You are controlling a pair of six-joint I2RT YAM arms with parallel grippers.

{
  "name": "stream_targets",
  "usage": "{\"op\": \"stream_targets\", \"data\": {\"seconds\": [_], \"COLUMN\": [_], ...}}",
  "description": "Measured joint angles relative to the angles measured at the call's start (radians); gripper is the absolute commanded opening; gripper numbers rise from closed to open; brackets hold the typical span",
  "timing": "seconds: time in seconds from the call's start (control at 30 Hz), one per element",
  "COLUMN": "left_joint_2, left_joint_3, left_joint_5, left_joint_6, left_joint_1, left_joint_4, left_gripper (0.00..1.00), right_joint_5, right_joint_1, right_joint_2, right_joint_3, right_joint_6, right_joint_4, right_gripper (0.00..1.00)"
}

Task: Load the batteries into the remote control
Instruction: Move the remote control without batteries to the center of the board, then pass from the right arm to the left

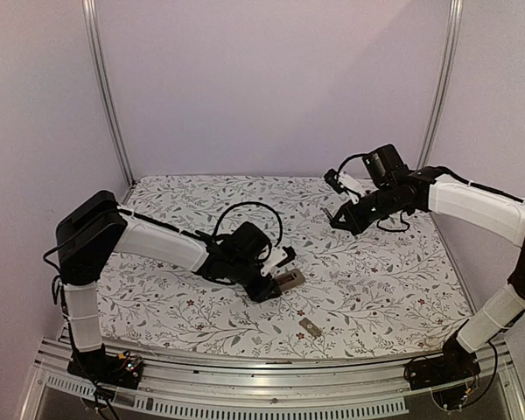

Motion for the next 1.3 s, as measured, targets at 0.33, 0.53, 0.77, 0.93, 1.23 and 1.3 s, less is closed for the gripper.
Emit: {"op": "stream_targets", "data": {"seconds": [0.33, 0.53, 0.77, 0.93, 1.23, 1.3], "left_joint_2": [-0.167, -0.183, -0.288, -0.551, -0.732, -0.706], "left_joint_3": [-0.137, -0.165, -0.198, -0.235, -0.241, -0.212], "left_joint_5": [0.101, 0.090, 0.066, 0.111, 0.328, 0.401], "left_joint_6": [0.125, 0.214, 0.233, 0.143, 0.109, 0.151], "left_joint_1": [-0.017, -0.046, -0.046, -0.009, 0.124, 0.154], "left_joint_4": [-0.145, -0.192, -0.182, -0.055, 0.261, 0.269], "left_gripper": [0.63, 0.79, 0.84, 0.83, 0.85, 0.85], "right_joint_5": [-0.055, -0.073, -0.088, -0.095, -0.149, -0.169], "right_joint_1": [0.002, 0.015, 0.031, 0.056, 0.090, 0.089], "right_joint_2": [-0.075, -0.092, -0.092, -0.092, -0.059, -0.033], "right_joint_3": [-0.038, -0.053, -0.052, -0.043, 0.050, 0.096], "right_joint_6": [-0.011, -0.029, -0.046, -0.097, -0.323, -0.401], "right_joint_4": [-0.036, -0.064, -0.068, -0.060, 0.060, 0.073], "right_gripper": [0.00, 0.00, 0.00, 0.00, 0.00, 0.00]}}
